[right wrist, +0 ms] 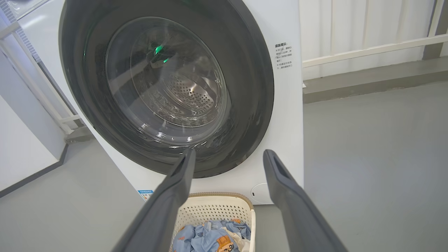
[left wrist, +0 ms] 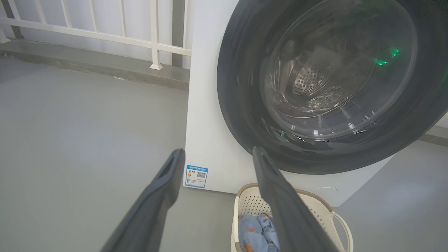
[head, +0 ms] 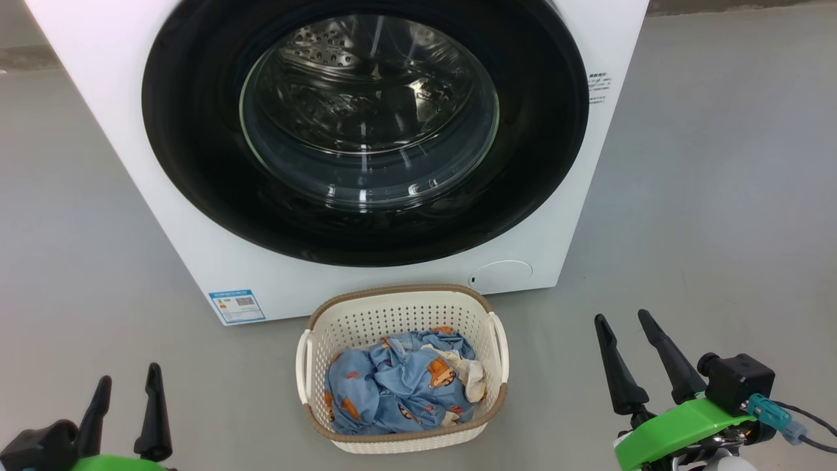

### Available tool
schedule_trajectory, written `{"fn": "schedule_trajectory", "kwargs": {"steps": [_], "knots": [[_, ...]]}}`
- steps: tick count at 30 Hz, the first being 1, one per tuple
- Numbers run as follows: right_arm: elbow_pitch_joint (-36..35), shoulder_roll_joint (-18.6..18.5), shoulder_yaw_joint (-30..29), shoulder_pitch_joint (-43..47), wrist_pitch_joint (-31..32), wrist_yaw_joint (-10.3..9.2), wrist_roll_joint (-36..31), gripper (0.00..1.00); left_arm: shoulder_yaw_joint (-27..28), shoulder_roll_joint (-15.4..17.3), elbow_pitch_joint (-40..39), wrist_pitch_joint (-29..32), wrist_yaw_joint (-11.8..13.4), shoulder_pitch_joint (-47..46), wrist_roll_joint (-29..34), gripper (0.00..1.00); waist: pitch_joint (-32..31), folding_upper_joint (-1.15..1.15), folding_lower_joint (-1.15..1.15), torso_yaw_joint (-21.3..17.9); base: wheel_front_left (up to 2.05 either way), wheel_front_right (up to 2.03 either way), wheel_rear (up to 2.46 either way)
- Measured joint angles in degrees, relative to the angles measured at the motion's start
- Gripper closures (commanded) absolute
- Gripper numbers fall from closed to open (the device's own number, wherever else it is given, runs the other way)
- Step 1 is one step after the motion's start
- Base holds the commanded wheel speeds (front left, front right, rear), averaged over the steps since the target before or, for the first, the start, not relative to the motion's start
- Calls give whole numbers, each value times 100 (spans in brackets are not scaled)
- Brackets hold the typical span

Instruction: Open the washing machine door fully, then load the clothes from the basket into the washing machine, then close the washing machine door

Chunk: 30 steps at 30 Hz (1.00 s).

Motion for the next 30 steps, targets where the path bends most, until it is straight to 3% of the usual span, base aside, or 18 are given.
{"fn": "schedule_trajectory", "kwargs": {"steps": [16, 30], "knots": [[31, 1, -136, 3, -253, 0, -981, 0, 46, 22, -30, -252, -5, 45, 1040, 0, 15, 0, 0, -45, 0, 0, 0], [252, 7, -146, 10, -253, 0, -980, 0, 112, -1, -53, -252, -7, 173, 1082, 0, -56, 0, 0, -37, 0, 0, 0]]}}
